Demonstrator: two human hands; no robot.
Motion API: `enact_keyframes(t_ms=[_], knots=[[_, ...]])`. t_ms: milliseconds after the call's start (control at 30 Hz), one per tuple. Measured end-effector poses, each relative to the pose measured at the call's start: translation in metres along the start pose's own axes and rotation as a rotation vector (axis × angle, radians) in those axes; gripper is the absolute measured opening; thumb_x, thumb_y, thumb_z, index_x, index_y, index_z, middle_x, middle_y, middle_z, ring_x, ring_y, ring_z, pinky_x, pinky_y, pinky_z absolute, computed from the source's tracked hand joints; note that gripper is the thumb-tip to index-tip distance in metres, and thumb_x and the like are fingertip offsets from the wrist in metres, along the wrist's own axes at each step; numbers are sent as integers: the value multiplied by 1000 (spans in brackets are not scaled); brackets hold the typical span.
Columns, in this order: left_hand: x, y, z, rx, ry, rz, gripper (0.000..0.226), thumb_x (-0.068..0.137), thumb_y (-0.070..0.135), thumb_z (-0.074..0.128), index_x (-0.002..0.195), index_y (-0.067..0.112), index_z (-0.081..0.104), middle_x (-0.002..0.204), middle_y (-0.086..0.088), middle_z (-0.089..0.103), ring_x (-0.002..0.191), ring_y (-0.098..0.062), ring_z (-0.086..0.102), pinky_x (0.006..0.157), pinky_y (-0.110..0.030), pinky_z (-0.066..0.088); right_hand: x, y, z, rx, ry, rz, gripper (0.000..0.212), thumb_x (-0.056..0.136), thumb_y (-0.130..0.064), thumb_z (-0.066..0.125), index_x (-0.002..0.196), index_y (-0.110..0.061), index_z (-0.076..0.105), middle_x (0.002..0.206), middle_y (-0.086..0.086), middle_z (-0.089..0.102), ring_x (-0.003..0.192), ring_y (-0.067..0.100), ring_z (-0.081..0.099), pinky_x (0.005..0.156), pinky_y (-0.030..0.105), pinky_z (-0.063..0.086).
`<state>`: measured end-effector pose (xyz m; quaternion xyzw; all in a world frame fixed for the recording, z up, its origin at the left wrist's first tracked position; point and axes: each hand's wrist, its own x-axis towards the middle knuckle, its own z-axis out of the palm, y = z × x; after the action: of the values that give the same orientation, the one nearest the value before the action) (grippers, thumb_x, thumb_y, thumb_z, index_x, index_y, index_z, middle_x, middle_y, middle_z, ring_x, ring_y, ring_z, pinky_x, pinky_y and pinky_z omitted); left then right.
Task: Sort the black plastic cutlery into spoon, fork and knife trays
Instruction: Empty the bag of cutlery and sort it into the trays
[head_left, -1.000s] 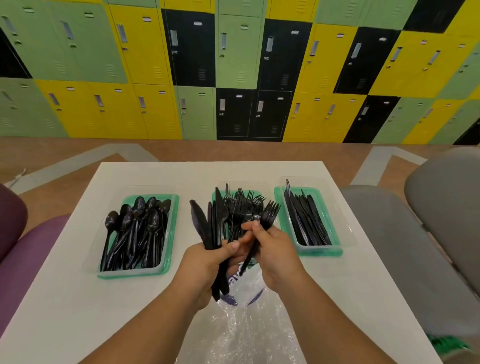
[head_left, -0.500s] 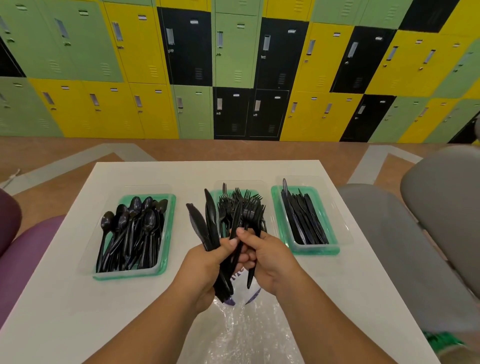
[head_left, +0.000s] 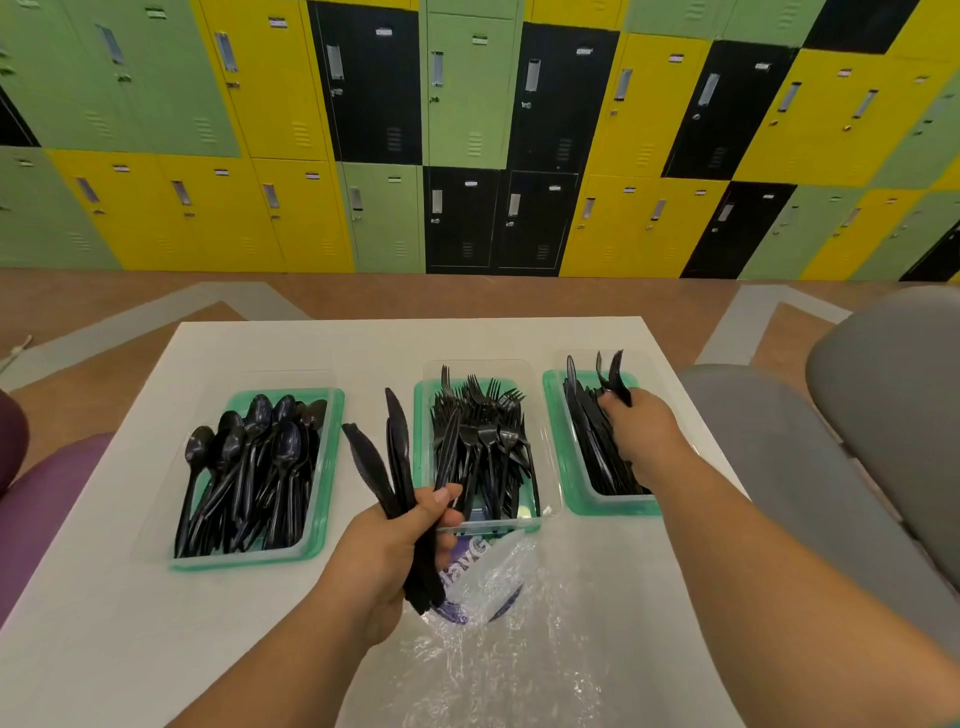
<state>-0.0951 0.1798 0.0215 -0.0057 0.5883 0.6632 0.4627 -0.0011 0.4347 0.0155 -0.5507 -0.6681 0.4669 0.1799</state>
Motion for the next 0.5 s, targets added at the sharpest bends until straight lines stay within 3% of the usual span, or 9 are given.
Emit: enact_keyframes(t_ms=[100, 233, 367, 433, 500], knots=[[3, -1, -2, 20, -19, -2, 19, 90, 15, 60, 102, 3, 68, 65, -3, 61, 54, -15, 51, 54, -26, 48, 15, 8, -2, -112, 13, 10, 37, 101, -26, 42, 127, -1, 52, 105, 20, 59, 87, 27, 49, 76, 30, 39], [9, 0, -7, 18, -4, 0, 21, 94, 19, 54, 102, 6, 69, 65, -3, 57, 54, -14, 49, 52, -25, 46, 8, -9, 16, 1, -7, -46, 34, 100, -29, 42, 125, -9, 55, 93, 9, 59, 77, 21, 51, 67, 30, 40], [13, 1, -6, -53, -10, -33, 21, 97, 13, 48, 104, 6, 66, 74, -7, 66, 63, -18, 59, 59, -26, 55, -14, -17, 57, -13, -209, -57, 32, 99, -19, 40, 129, -15, 52, 79, -1, 52, 63, 12, 44, 53, 26, 35], [13, 1, -5, -73, -17, -49, 19, 97, 7, 48, 105, 6, 66, 87, -11, 73, 72, -21, 68, 68, -32, 57, -26, -17, 73, -134, -250, -94, 38, 97, -9, 37, 134, -14, 47, 99, 10, 60, 69, 19, 51, 57, 29, 42], [14, 1, -5, -80, -18, -54, 20, 96, 4, 48, 107, 5, 65, 98, -14, 74, 78, -23, 72, 72, -34, 56, -34, -18, 82, -292, -239, -160, 45, 95, -4, 40, 139, -11, 43, 126, 18, 55, 94, 30, 59, 74, 33, 47]])
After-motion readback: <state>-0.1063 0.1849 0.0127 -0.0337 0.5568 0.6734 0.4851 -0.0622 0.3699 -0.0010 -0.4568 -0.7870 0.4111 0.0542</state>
